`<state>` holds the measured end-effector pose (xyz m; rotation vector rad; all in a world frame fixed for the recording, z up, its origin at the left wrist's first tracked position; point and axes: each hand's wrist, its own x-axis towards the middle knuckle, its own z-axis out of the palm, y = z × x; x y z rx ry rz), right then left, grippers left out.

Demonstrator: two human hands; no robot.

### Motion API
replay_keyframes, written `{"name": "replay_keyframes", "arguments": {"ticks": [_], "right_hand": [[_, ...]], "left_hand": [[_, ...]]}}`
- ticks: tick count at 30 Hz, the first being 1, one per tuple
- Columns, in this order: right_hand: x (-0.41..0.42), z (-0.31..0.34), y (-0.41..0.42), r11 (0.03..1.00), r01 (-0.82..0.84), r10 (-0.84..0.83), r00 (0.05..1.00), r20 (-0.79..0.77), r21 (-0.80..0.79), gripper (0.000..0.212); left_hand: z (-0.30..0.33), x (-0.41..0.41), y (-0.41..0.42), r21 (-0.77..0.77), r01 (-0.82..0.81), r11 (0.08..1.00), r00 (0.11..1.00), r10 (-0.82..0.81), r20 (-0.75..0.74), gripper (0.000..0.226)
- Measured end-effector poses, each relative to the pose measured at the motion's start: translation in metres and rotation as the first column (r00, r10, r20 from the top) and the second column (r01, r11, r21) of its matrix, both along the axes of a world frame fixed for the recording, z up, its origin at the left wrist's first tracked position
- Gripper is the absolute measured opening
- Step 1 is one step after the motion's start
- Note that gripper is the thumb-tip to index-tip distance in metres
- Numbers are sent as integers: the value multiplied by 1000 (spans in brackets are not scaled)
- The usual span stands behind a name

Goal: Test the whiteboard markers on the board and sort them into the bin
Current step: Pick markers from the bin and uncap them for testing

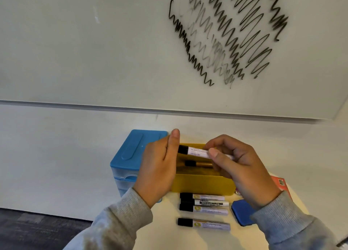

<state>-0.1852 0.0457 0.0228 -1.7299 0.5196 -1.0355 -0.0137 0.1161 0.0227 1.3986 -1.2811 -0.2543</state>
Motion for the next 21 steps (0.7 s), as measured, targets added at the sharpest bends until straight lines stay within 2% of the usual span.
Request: {"name": "replay_keyframes", "arguments": {"ticks": [2, 4, 7, 10, 13, 16, 19, 21], "right_hand": [[5, 0, 3, 996, -16, 13, 999, -34, -87, 15], [9, -2, 6, 996, -23, 22, 1000, -15, -80, 16], [12, -4, 8, 992, -102, 100, 994, 38, 79, 20], [11, -4, 9, 940, -222, 204, 974, 95, 261, 33], [11, -4, 11, 853, -309, 265, 951, 162, 419, 27], [13, -3, 16, 785, -316, 262, 949, 176, 533, 26], [20, -7, 22, 758, -294, 212, 955, 207, 583, 20], [28, -13, 26, 765, -260, 166, 964, 210, 589, 22]], "left_hand": [[0, -1, 0, -53, -69, 996, 998, 69, -8, 51], [-1, -2, 0, -105, -99, 990, 995, 98, -9, 53], [-4, -1, 1, -166, -108, 980, 992, 117, 44, 54], [-6, 1, 2, -231, -92, 968, 991, 112, 75, 50], [-7, 2, 3, -290, -73, 954, 984, 116, 135, 46], [-9, 6, 3, -313, -52, 948, 979, 110, 172, 44], [-12, 7, 2, -279, -48, 959, 990, 83, 115, 44], [-12, 7, 1, -206, -45, 978, 999, 44, -13, 44]]}}
